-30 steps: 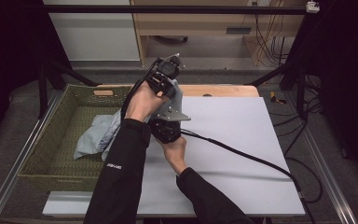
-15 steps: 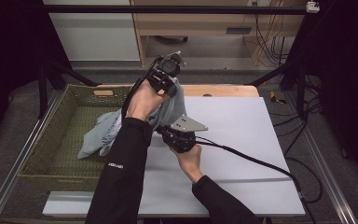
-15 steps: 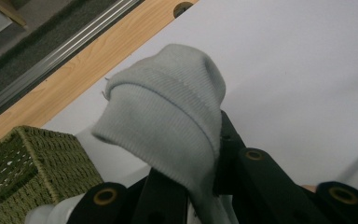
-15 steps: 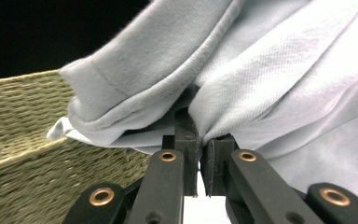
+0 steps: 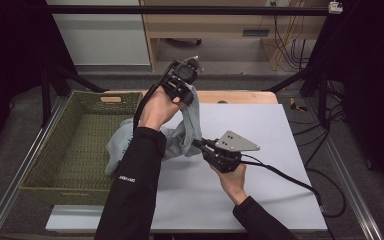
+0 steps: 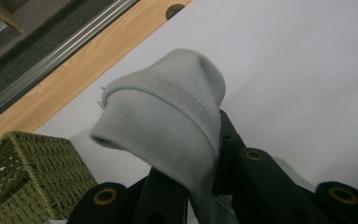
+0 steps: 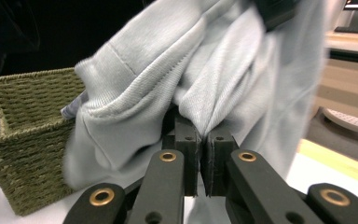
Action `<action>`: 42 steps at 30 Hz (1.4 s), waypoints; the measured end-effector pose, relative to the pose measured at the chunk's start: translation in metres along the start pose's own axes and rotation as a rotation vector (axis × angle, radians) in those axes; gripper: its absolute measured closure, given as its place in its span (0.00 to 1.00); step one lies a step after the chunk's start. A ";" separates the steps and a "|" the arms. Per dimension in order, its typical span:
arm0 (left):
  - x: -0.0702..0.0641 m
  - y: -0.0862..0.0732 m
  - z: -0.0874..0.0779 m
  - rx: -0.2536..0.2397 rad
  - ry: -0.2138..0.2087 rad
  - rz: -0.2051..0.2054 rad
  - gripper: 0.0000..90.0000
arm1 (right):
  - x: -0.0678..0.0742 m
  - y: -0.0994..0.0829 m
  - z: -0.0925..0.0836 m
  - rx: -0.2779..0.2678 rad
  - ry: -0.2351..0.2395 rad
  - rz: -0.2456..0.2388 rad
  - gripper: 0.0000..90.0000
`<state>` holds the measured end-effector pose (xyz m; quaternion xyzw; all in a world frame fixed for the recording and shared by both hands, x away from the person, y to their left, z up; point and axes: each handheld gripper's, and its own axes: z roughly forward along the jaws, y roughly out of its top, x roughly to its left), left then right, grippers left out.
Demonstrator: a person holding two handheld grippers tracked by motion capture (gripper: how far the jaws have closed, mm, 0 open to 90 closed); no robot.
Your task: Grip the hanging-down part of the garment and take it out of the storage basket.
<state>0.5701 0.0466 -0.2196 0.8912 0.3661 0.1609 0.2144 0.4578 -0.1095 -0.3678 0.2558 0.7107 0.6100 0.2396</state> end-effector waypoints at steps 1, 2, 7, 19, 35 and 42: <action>-0.001 0.000 0.000 -0.015 -0.002 -0.014 0.94 | -0.002 0.002 -0.004 -0.008 -0.006 0.001 0.97; -0.002 -0.001 0.000 -0.014 -0.006 -0.015 0.94 | -0.005 0.003 -0.009 -0.014 -0.010 0.005 0.97; -0.003 -0.002 0.000 -0.021 -0.024 -0.012 0.94 | -0.015 0.010 -0.027 -0.032 -0.036 0.005 0.97; -0.010 -0.001 -0.003 -0.051 -0.054 -0.003 0.94 | -0.037 0.020 -0.049 -0.051 -0.112 0.017 0.97; -0.020 0.003 -0.003 -0.061 -0.025 0.009 0.94 | -0.041 0.003 -0.049 -0.017 -0.091 0.012 0.83; -0.020 0.003 0.000 -0.066 -0.028 0.013 0.94 | -0.038 0.000 -0.061 -0.064 -0.112 0.021 0.26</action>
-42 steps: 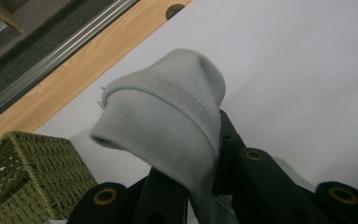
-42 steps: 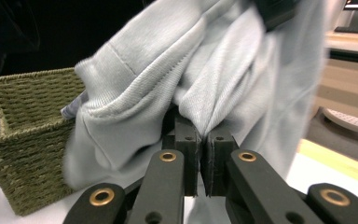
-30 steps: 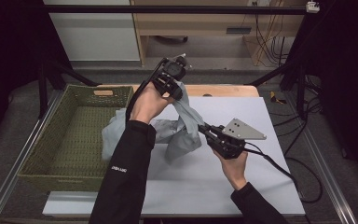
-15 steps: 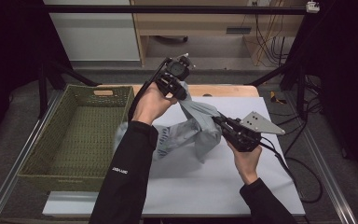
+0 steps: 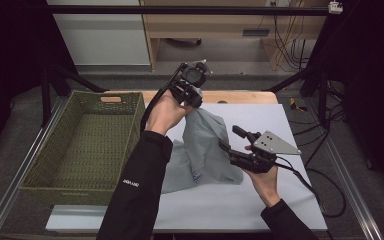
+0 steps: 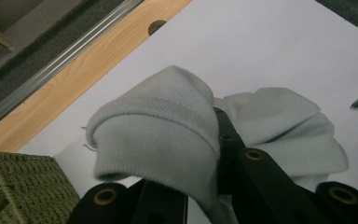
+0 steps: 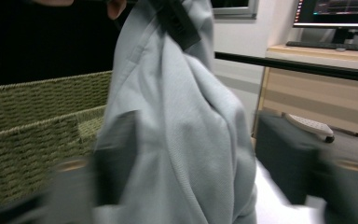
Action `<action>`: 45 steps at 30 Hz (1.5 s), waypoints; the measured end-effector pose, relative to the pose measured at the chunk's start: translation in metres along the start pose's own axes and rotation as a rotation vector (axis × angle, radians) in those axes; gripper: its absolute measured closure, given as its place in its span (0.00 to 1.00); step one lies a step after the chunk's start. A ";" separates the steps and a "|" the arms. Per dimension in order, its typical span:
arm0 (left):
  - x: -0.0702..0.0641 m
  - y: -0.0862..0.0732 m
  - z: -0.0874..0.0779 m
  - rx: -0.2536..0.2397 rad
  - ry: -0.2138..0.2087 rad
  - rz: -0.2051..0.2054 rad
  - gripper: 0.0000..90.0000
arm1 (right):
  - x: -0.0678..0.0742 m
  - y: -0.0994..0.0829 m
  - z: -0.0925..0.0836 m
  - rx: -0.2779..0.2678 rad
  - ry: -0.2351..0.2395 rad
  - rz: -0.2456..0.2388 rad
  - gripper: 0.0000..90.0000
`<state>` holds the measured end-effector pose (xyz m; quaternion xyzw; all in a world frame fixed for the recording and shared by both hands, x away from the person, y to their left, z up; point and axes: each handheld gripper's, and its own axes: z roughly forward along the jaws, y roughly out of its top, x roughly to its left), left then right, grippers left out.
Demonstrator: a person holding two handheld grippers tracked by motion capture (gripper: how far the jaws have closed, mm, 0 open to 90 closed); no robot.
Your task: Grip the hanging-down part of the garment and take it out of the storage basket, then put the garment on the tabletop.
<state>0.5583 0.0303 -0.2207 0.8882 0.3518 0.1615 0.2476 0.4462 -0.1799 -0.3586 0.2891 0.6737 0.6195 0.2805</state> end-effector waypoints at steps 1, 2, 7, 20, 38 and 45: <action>0.000 0.000 0.000 -0.004 -0.004 -0.002 0.94 | -0.001 0.001 -0.003 0.004 -0.007 0.011 0.21; 0.000 0.000 0.000 0.004 -0.003 0.011 0.94 | -0.002 0.001 -0.005 0.003 -0.012 0.021 0.16; -0.002 -0.002 0.002 0.007 -0.008 0.015 0.94 | -0.010 -0.006 -0.020 -0.008 -0.073 0.023 0.04; -0.007 -0.019 0.021 -0.014 -0.030 0.026 0.94 | -0.035 -0.035 -0.051 0.012 -0.102 0.072 0.02; -0.022 -0.059 0.091 0.041 -0.081 0.041 0.92 | -0.043 -0.060 -0.071 0.043 -0.119 0.084 0.01; -0.017 -0.063 0.076 -0.092 -0.055 -0.001 0.46 | -0.043 -0.060 -0.071 0.040 -0.125 0.094 0.01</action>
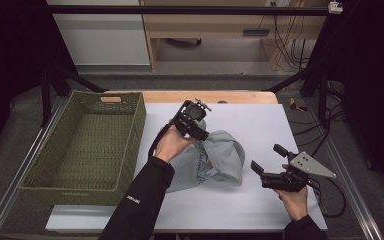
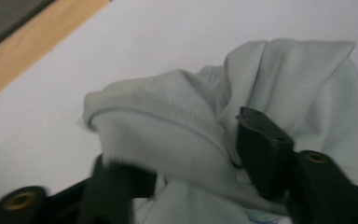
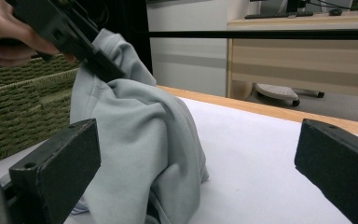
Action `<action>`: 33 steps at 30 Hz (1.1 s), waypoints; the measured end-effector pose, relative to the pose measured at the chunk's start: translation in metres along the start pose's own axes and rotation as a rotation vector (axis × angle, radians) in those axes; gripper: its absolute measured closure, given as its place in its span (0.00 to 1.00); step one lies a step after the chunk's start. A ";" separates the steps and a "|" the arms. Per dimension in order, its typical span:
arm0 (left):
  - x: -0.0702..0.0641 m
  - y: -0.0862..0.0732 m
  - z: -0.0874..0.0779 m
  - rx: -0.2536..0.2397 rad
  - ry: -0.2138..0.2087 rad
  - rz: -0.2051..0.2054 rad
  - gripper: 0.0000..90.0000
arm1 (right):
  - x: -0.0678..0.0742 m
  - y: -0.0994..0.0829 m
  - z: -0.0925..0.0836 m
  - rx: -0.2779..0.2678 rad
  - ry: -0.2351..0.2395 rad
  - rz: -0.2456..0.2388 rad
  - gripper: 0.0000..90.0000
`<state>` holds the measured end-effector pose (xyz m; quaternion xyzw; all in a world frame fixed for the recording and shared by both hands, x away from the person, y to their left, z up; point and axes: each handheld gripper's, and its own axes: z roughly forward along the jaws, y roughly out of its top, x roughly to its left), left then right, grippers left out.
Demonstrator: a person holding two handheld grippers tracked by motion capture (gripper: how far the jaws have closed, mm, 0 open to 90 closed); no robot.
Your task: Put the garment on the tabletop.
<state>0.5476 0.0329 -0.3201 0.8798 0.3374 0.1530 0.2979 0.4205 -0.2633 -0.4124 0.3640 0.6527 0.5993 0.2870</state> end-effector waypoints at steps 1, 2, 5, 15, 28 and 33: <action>0.000 -0.001 -0.005 -0.029 0.001 -0.014 0.40 | 0.000 0.000 0.000 0.002 -0.001 0.000 0.01; 0.001 -0.002 -0.011 -0.060 0.001 -0.022 0.36 | -0.001 0.000 0.000 0.004 -0.006 -0.001 0.00; 0.003 -0.007 -0.029 -0.137 0.012 -0.029 0.26 | 0.000 0.001 0.000 0.001 -0.008 0.021 0.00; -0.001 -0.060 -0.058 -0.433 -0.043 -0.079 0.18 | -0.001 -0.001 0.003 0.029 -0.013 -0.002 0.00; -0.007 -0.139 -0.043 -0.613 -0.039 -0.117 0.13 | -0.004 -0.004 0.004 0.042 -0.013 0.005 0.00; -0.008 -0.162 -0.039 -0.654 -0.031 -0.147 0.11 | -0.005 -0.006 0.004 0.052 -0.023 0.012 0.00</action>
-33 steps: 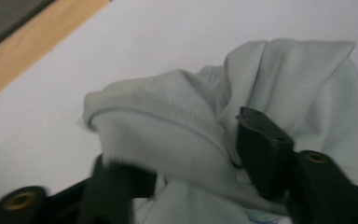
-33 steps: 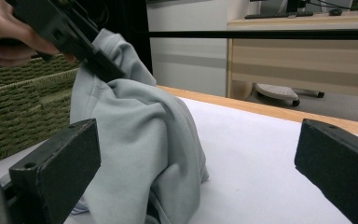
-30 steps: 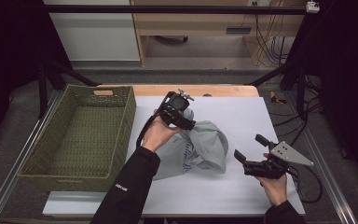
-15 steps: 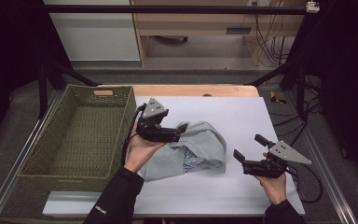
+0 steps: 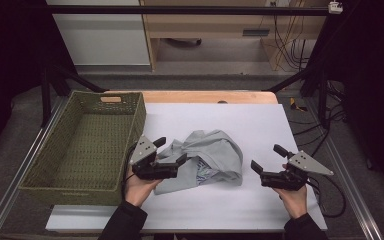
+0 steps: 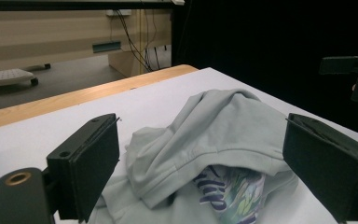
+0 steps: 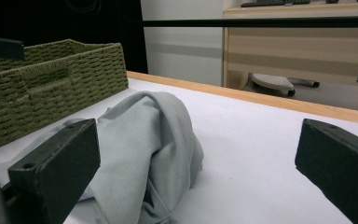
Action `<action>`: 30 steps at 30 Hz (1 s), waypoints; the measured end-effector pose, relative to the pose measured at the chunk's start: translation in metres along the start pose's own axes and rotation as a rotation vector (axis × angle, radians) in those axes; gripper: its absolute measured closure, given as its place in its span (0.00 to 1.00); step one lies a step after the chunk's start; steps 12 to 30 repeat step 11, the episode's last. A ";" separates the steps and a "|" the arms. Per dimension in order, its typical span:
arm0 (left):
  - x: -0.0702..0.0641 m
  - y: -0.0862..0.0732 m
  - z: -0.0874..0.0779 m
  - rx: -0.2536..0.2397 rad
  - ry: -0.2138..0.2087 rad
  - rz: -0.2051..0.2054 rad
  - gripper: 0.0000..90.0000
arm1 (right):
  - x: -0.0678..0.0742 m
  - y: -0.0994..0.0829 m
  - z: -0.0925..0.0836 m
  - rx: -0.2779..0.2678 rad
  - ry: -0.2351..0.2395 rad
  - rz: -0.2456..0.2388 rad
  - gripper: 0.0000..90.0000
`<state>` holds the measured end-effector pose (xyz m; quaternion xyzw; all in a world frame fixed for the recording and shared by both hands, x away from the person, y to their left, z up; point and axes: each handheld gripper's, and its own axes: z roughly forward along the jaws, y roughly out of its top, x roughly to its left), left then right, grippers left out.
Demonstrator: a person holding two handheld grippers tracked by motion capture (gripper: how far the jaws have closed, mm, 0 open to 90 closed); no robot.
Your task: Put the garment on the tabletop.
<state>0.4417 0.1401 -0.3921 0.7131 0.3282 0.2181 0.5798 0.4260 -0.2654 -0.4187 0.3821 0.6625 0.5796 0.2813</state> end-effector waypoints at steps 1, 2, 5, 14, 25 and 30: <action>0.000 -0.003 -0.002 0.000 -0.004 0.001 0.10 | 0.000 0.000 0.000 0.003 0.001 0.003 0.00; 0.001 -0.007 -0.003 -0.008 -0.003 -0.002 0.09 | -0.001 -0.001 0.000 0.002 0.001 -0.002 0.00; 0.003 -0.013 -0.006 -0.004 0.013 0.012 0.07 | -0.002 -0.001 0.000 0.008 0.000 -0.003 0.00; 0.004 -0.020 -0.010 -0.010 0.023 0.026 0.07 | -0.004 -0.002 -0.001 0.005 -0.005 0.006 0.00; 0.004 -0.020 -0.010 -0.010 0.023 0.026 0.07 | -0.004 -0.002 -0.001 0.005 -0.005 0.006 0.00; 0.004 -0.020 -0.010 -0.010 0.023 0.026 0.07 | -0.004 -0.002 -0.001 0.005 -0.005 0.006 0.00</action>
